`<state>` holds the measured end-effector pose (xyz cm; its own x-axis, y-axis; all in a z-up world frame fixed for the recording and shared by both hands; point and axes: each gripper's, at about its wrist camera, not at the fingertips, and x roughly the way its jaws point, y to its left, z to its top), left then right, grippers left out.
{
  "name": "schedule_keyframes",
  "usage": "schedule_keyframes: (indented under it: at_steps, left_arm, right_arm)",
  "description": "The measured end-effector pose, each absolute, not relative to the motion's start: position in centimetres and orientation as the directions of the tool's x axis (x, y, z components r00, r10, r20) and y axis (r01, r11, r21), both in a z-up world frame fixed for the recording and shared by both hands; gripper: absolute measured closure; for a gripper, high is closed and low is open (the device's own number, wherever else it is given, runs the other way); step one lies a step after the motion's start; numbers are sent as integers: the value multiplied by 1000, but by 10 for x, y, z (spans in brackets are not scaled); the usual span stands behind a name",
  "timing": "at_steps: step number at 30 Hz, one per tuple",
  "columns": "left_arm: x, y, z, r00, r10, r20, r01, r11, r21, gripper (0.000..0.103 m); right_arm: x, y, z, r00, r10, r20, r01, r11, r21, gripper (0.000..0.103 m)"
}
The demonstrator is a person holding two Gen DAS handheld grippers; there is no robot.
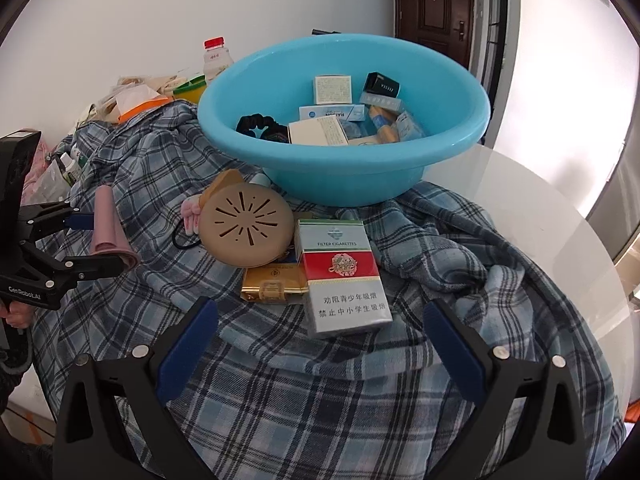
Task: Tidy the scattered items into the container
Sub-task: 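Grasp the red-and-white cigarette pack with the right gripper while the left holds the pink cup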
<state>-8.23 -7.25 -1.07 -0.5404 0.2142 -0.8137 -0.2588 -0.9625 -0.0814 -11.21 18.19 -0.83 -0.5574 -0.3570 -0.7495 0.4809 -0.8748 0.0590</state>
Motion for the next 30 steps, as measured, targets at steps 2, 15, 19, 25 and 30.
schedule_keyframes:
  at_steps: [2,15,19,25,30]
  left_arm:
    - [-85,-71,-12,-535,212,-818,-262,-962,-77,20]
    - [-103,-55,-21,-513,209,-833,-285,-956,-64,20]
    - [-106,-51,-23,-505,207,-838,-287,-956,-63,20]
    - [-103,-47,-20,-512,207,-833,-294,-954,-57,20]
    - [-97,-45,-16,-518,212,-829,-297,-953,-58,20]
  right_arm:
    - [-119,182,-13,-531,-378,-759,502,-861,78,10]
    - [-150,181,-46,-456,-411,-789,537,-834,124,22]
    - [-156,181,-52,-446,-417,-792,527,-838,144,46]
    - [-145,192,-43,-480,-423,-768,491,-855,165,47]
    - [-121,194,-20,-509,-429,-746,497,-854,153,47]
